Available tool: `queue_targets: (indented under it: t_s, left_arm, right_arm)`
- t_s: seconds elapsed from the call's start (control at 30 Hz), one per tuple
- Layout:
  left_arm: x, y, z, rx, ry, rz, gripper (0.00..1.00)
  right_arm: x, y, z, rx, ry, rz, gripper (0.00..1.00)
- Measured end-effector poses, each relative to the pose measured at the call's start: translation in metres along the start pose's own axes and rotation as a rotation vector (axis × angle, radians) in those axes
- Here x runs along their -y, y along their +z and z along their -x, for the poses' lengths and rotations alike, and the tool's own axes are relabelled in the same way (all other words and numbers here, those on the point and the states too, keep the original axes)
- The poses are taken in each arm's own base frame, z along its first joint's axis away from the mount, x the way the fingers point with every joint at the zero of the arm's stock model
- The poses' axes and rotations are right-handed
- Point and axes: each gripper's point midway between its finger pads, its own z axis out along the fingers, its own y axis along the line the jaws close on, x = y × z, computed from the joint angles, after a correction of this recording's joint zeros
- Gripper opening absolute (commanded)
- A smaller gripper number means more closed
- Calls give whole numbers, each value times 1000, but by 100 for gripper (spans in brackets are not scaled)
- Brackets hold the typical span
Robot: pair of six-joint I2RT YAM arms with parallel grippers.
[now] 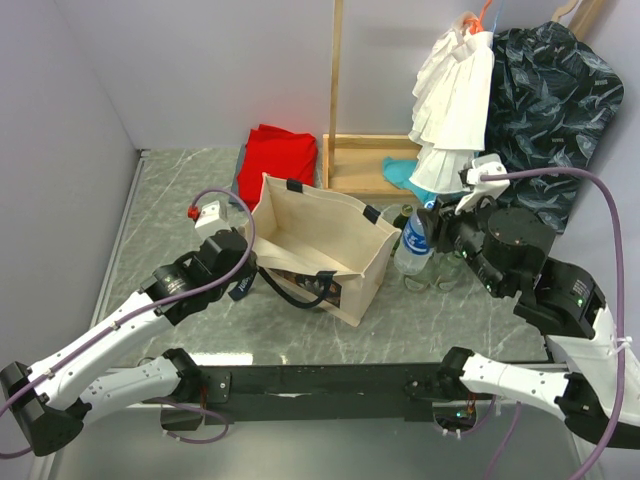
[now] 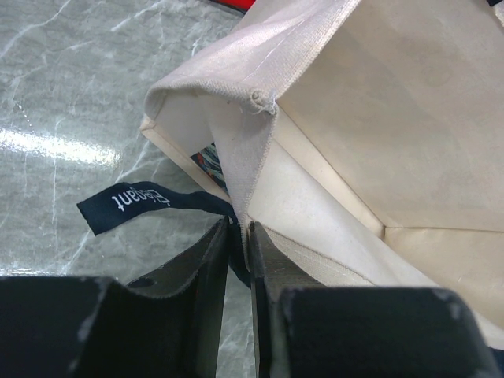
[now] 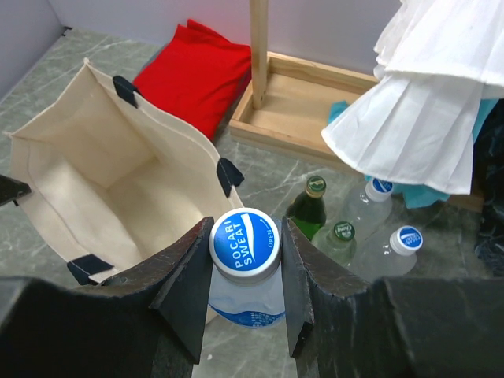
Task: Take the beverage out of the canvas bag
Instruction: Place the drink at the center of the board.
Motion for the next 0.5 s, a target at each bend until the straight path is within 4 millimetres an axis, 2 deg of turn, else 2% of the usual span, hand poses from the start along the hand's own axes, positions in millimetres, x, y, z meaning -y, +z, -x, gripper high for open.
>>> queue_targets:
  t_s: [0.13,0.27,0.5]
  left_arm:
    - [0,0,0,0,0,0,24]
    - [0,-1,1,2,-2,-3,24]
    - [0,-2,1,4,-3,-6,23]
  right_arm:
    - [4,-2,-9,-4,20,-13,0]
    - [8,-2,-30,-33,36,-34,0]
    - [12,8,-69,-102,58,-104,0]
